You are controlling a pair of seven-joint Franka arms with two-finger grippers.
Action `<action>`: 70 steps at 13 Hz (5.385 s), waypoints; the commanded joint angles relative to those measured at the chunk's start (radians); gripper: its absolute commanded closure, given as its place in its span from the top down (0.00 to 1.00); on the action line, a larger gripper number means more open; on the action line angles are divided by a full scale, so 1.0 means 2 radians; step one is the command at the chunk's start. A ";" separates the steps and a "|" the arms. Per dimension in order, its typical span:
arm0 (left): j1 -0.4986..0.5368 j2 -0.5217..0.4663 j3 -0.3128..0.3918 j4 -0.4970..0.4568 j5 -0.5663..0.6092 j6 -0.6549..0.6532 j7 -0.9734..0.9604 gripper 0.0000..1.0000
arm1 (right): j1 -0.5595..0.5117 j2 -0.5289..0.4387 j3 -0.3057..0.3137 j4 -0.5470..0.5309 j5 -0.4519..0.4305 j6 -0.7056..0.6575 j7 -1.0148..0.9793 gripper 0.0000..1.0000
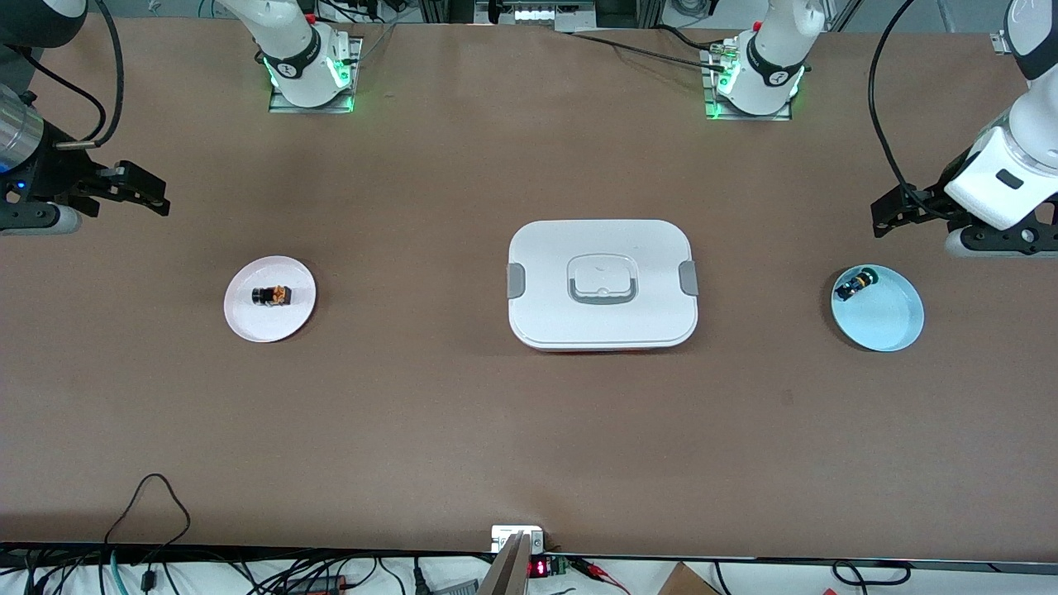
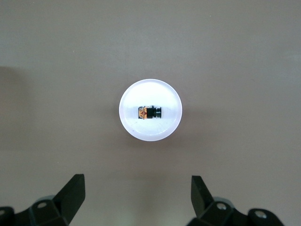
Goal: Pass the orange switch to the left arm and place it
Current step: 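Move the right gripper down toward the orange switch on the white plate, then lower the right gripper and close it on the orange switch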
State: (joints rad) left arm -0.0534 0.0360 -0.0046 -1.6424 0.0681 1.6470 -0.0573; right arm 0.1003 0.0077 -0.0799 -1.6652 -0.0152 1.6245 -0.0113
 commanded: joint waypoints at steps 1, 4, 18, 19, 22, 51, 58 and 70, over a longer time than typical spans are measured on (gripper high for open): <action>0.000 0.000 -0.001 0.007 -0.004 -0.005 -0.005 1.00 | 0.001 -0.005 -0.002 0.003 0.001 -0.008 -0.007 1.00; 0.000 0.000 -0.001 0.007 -0.004 -0.005 -0.005 1.00 | 0.001 -0.003 -0.001 0.006 0.004 -0.005 -0.007 1.00; 0.002 0.000 0.000 0.007 -0.006 -0.005 -0.004 1.00 | 0.006 0.080 -0.002 0.005 0.005 0.084 -0.004 1.00; 0.002 0.000 0.000 0.007 -0.006 -0.005 -0.004 1.00 | 0.008 0.092 -0.002 0.004 0.001 0.094 -0.004 1.00; 0.001 0.000 0.000 0.007 -0.006 -0.005 -0.004 1.00 | 0.007 0.129 -0.002 0.000 0.002 0.112 -0.001 1.00; 0.002 0.000 -0.001 0.007 -0.005 -0.005 -0.004 1.00 | 0.002 0.211 -0.003 -0.226 -0.052 0.412 -0.018 1.00; 0.003 0.000 0.000 0.007 -0.006 -0.005 -0.004 1.00 | 0.002 0.215 -0.003 -0.255 -0.052 0.449 -0.017 0.97; 0.004 0.000 0.000 0.007 -0.005 -0.006 -0.004 1.00 | 0.002 0.171 0.017 -0.245 -0.016 0.376 -0.033 0.12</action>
State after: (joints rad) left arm -0.0511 0.0360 -0.0025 -1.6422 0.0681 1.6470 -0.0574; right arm 0.1120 0.4044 -0.0786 -2.1571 -0.0868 2.4344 -0.0560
